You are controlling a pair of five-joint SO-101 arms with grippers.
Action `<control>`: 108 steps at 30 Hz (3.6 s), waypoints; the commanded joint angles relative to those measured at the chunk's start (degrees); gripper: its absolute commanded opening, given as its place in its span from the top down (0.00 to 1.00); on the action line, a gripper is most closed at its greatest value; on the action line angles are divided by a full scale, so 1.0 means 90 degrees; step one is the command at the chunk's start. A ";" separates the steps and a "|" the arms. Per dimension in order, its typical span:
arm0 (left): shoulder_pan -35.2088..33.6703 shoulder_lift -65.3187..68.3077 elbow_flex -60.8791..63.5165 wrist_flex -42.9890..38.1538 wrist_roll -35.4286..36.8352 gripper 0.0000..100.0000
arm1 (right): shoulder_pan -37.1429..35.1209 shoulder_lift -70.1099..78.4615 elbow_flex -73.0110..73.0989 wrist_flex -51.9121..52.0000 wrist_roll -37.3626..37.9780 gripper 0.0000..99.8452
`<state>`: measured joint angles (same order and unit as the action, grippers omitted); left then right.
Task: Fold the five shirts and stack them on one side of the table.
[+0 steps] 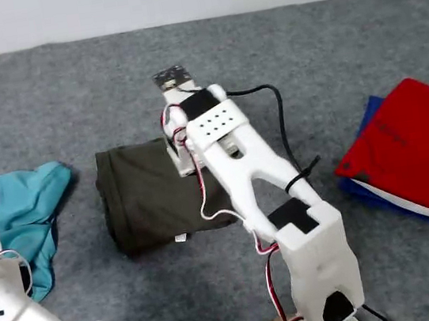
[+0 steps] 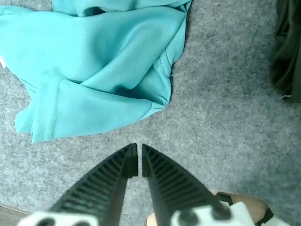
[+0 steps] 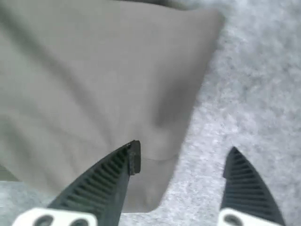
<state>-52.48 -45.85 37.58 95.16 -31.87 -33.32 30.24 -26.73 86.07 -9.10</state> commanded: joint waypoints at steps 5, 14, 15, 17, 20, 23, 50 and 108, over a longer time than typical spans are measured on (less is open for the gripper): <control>0.0029 -0.0137 -0.0161 -0.0049 -0.0010 0.98 | -0.0239 0.0249 -0.0625 -0.0542 -0.0361 0.69; 0.0020 -0.0137 -0.0161 -0.0049 -0.0010 0.98 | -0.0327 0.1236 -0.1045 -0.0542 -0.0410 0.69; 0.0020 -0.0137 -0.0161 -0.0049 -0.0010 0.98 | -0.0327 0.1363 -0.1045 -0.0532 -0.0469 0.69; 0.0020 -0.0137 -0.0161 -0.0049 -0.0010 0.98 | -0.0327 0.1626 -0.1065 -0.0542 -0.0694 0.69; 0.0020 -0.0137 -0.0161 -0.0049 -0.0010 0.98 | -0.0317 0.1978 -0.1074 -0.0523 -0.0977 0.69; 0.0020 -0.0137 -0.0161 -0.0049 -0.0010 0.98 | -0.0308 0.2232 -0.1074 -0.0249 -0.1035 0.73; 0.0029 -0.0137 -0.0161 -0.0059 -0.0010 0.98 | 0.1871 0.2574 -0.4112 0.1324 0.3741 0.99; 0.0029 -0.0147 0.0220 -0.0225 -0.0020 0.98 | -0.1050 0.5065 -0.7619 -0.0786 0.2520 0.90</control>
<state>-52.48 -45.85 39.69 94.02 -31.87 -42.37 76.40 -93.45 83.78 11.38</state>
